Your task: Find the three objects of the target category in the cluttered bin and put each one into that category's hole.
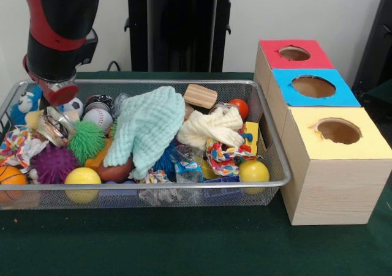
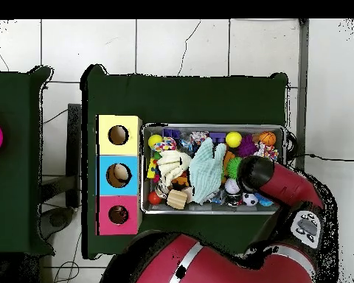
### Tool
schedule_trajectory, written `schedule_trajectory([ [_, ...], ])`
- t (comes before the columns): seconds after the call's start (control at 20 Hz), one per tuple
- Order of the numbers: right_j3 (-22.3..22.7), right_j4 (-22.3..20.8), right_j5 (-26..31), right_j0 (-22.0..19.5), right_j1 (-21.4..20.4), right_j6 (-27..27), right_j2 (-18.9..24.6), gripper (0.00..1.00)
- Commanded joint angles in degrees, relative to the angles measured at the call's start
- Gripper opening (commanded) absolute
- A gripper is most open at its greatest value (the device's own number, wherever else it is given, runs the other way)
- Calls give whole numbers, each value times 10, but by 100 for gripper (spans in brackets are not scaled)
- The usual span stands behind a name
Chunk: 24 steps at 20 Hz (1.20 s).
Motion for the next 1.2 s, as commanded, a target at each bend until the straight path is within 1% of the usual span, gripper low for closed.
schedule_trajectory([
  [0.05, 48, -29, 118, 49, -64, 34, 11, 0],
  [0.15, 49, -25, 144, 70, -81, 48, -3, 0],
  [0.25, 43, -18, 171, 85, -84, 63, -11, 0],
  [0.35, 38, -10, 180, 100, -78, 84, -18, 0],
  [0.5, 39, 1, 174, 116, -70, 111, -22, 0],
  [0.75, 46, 25, 161, 132, -60, 144, -15, 0],
  [0.95, 62, 52, 146, 155, -53, 182, -12, 0],
  [1.05, 69, 66, 156, 177, -49, 209, -21, 0],
  [1.15, 65, 74, 185, 205, -38, 242, -45, 0],
  [1.2, 69, 81, 190, 214, -36, 254, -50, 0],
])
